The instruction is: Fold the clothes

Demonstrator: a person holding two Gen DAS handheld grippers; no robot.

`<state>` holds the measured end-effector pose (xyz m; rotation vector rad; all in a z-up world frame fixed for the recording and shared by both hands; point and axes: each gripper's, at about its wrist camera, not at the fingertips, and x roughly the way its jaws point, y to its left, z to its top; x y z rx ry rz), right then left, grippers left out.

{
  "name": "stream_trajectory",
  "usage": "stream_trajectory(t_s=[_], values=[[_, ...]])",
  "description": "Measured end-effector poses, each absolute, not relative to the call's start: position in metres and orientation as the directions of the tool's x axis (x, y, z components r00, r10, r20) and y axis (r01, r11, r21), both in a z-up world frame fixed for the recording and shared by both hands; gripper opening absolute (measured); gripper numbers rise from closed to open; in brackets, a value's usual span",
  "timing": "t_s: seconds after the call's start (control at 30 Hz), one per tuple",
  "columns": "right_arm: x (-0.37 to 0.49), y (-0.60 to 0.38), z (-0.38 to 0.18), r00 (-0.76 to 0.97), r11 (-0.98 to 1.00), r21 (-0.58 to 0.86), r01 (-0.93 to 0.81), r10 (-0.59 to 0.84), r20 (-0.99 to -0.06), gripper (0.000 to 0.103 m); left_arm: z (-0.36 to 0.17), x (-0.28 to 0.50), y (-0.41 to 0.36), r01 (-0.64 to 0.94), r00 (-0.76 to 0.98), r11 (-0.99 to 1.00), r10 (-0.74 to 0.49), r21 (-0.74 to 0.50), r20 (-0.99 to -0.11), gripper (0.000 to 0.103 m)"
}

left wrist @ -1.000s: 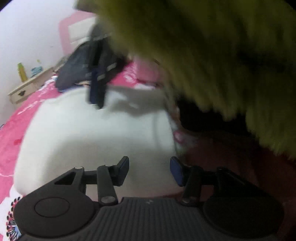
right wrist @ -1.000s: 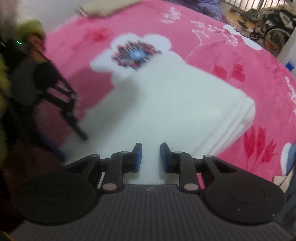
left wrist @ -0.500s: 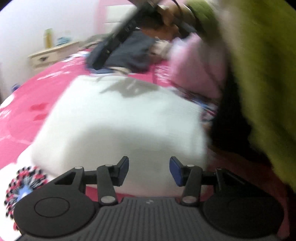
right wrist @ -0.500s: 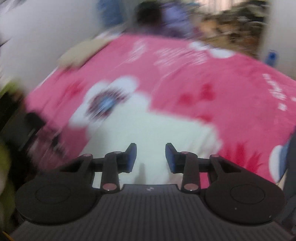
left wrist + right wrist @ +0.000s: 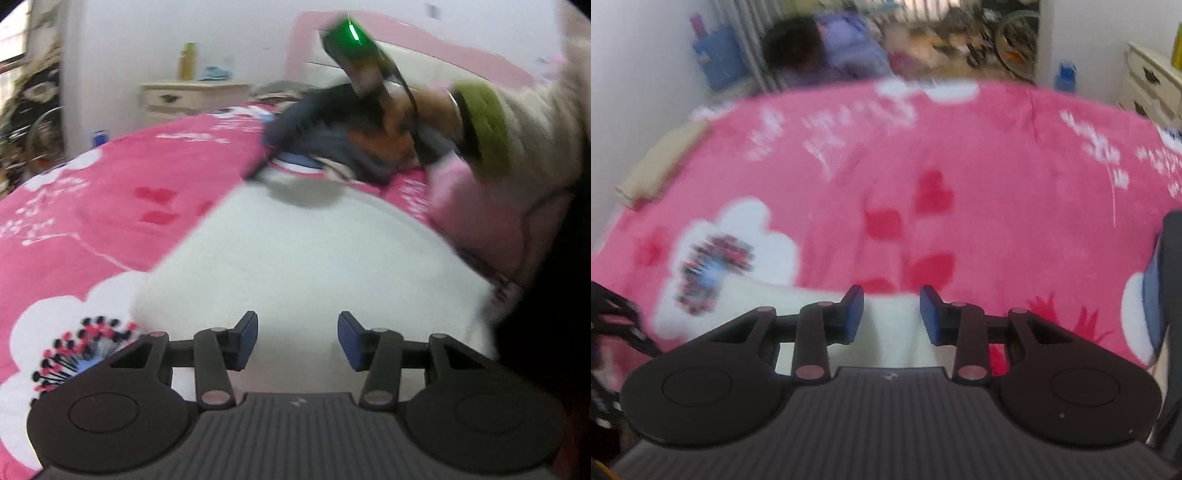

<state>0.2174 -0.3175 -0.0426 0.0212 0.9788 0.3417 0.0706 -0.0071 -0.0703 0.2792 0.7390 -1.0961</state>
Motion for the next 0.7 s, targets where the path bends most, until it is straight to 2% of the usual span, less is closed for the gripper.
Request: stream_trajectory(t_s=[0.1,0.23,0.4,0.47,0.6,0.7], values=[[0.228,-0.323,-0.047,0.502,0.951,0.247,-0.188,0.309,-0.808,0.032,-0.071,0.087,-0.015,0.83,0.289,0.532,-0.667,-0.168,-0.686,0.049],[0.22,-0.319,-0.022,0.529,0.952,0.244,-0.186,0.306,-0.792,0.032,-0.055,0.097,-0.004,0.793,0.329,0.577,-0.677,-0.197,-0.659,0.05],[0.217,-0.315,-0.039,0.524,0.971,0.147,-0.186,0.225,-0.822,0.032,-0.063,0.115,-0.008,0.764,0.363,0.622,-0.634,-0.171,-0.683,0.052],[0.219,-0.317,-0.038,0.523,0.973,0.165,-0.16,0.225,-0.822,0.032,-0.073,0.119,-0.011,0.757,0.353,0.629,-0.622,-0.177,-0.699,0.053],[0.199,-0.318,0.0,0.571,0.963,0.194,-0.186,0.266,-0.777,0.032,-0.074,0.12,-0.009,0.749,0.352,0.636,-0.62,-0.186,-0.701,0.053],[0.189,-0.31,-0.003,0.545,0.966,0.127,-0.226,0.233,-0.805,0.032,-0.075,0.119,-0.006,0.742,0.347,0.64,-0.619,-0.197,-0.704,0.053]])
